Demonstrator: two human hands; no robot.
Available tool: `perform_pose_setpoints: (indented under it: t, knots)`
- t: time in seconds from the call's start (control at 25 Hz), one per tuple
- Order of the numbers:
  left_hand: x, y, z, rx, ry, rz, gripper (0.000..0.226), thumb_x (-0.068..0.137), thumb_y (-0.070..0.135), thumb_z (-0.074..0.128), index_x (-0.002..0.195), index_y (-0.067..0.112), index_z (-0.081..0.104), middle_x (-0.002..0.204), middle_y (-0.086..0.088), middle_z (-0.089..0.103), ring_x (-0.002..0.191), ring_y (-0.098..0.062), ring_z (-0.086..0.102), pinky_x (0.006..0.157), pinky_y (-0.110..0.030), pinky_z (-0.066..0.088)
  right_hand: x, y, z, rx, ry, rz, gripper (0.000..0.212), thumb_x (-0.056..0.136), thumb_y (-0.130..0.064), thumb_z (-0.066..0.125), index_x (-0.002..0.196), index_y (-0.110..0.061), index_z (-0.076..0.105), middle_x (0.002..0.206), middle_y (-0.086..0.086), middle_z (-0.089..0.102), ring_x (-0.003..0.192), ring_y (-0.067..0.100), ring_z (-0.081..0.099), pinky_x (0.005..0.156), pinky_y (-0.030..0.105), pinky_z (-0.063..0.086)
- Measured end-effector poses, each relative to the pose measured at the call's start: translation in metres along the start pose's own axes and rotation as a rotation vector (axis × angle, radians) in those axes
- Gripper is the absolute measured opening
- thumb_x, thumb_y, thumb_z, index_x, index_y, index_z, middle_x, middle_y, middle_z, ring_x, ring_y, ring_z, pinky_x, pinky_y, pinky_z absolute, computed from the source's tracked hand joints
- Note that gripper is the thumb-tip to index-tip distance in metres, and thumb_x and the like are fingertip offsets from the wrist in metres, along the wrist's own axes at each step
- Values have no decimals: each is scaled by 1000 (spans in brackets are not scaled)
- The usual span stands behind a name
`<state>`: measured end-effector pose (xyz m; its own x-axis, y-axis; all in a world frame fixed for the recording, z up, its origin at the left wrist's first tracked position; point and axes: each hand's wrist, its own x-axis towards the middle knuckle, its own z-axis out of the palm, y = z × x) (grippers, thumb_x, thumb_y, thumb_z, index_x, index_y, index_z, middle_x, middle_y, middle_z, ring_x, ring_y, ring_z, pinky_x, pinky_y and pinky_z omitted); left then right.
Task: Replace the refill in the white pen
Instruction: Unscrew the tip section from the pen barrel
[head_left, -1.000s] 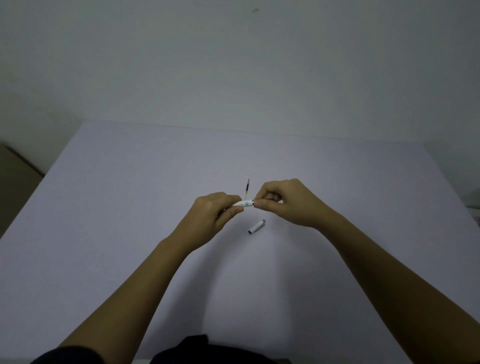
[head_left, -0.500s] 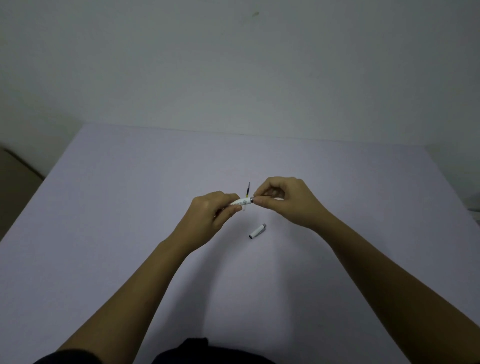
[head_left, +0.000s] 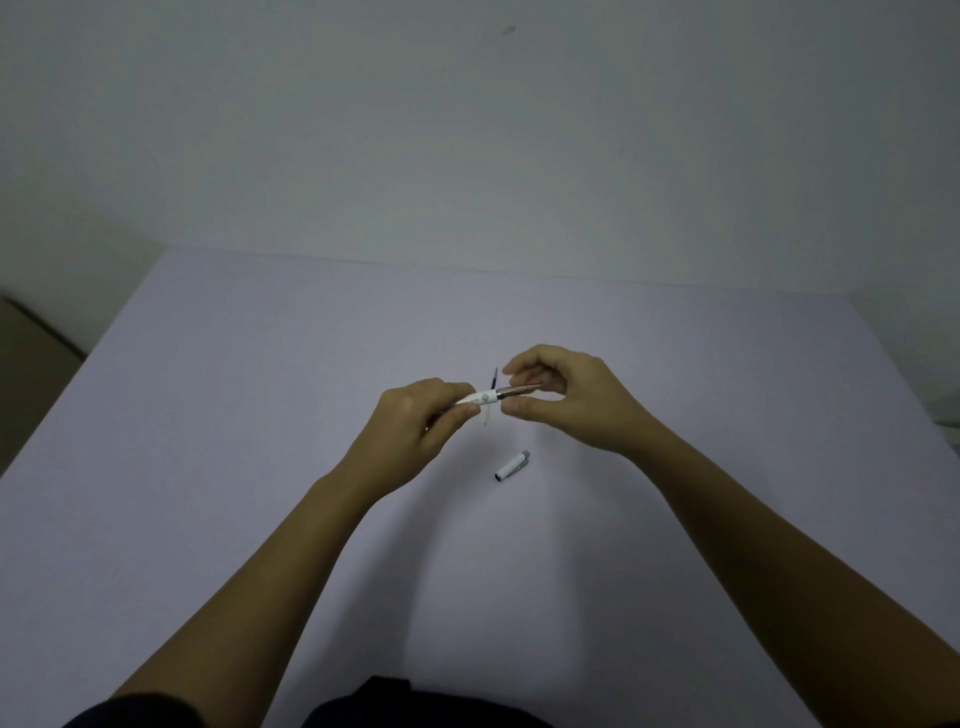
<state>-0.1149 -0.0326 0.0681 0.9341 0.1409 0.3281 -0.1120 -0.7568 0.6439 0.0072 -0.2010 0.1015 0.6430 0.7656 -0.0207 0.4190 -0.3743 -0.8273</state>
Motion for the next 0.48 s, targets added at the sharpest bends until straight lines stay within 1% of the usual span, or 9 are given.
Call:
perform_pose_setpoints:
  t: [0.08,0.12,0.16,0.2,0.24,0.28,0.32,0.4,0.48]
  knots:
    - [1,0,1,3,-17,7,14,90,24,53,94,18,65,62,9,48,59,-6,44,58,-6,33,2,0,0,-81,1,61,13,82,-42,60,78,-31,66,75,-10,70,69,-2,64,66,15,49]
    - [1,0,1,4,-25,8,13,90,23,54,94,18,65,61,11,46,59,-5,44,58,-6,33,3,0,0,-122,10,55,17,84,-41,59,73,-31,66,71,-8,70,64,-2,63,62,14,46]
    - [1,0,2,3,-25,5,12,90,23,54,94,18,65,61,14,45,60,-3,45,58,-6,33,3,0,0,-125,22,35,15,84,-37,61,71,-31,66,70,-5,71,62,0,62,61,14,45]
    - [1,1,2,1,-14,2,12,90,22,55,95,18,65,62,15,44,61,-1,46,59,-5,33,3,-1,0,-86,30,10,10,82,-32,65,72,-30,66,73,-2,71,64,2,62,62,14,46]
    - [1,1,3,0,4,-1,13,90,22,55,95,17,65,62,14,45,62,0,47,59,-4,33,3,-1,-1,-27,38,-12,6,80,-27,69,75,-30,65,77,-3,71,71,4,64,67,15,48]
    - [2,1,3,-1,23,-2,13,90,22,55,96,16,66,63,12,47,62,2,47,59,-4,33,3,-1,-2,19,45,-14,7,78,-27,71,79,-29,64,81,-4,70,77,5,66,73,17,50]
    - [3,1,3,-2,35,-2,14,89,22,55,97,16,66,64,11,48,62,3,47,59,-4,33,3,-1,-3,32,52,10,10,77,-30,71,84,-29,64,83,-6,70,80,6,66,74,17,51]
    - [5,1,3,-1,39,-3,16,89,22,55,98,15,66,64,9,49,62,3,48,59,-4,33,4,0,-4,-25,49,85,16,77,-40,68,87,-28,67,81,-6,70,75,6,66,68,20,51]
    - [5,0,3,-1,45,-14,15,89,21,56,98,15,66,64,8,51,60,0,47,59,-5,33,7,0,-3,-45,43,58,5,80,-33,67,79,-27,68,74,-6,70,68,5,64,61,22,49]
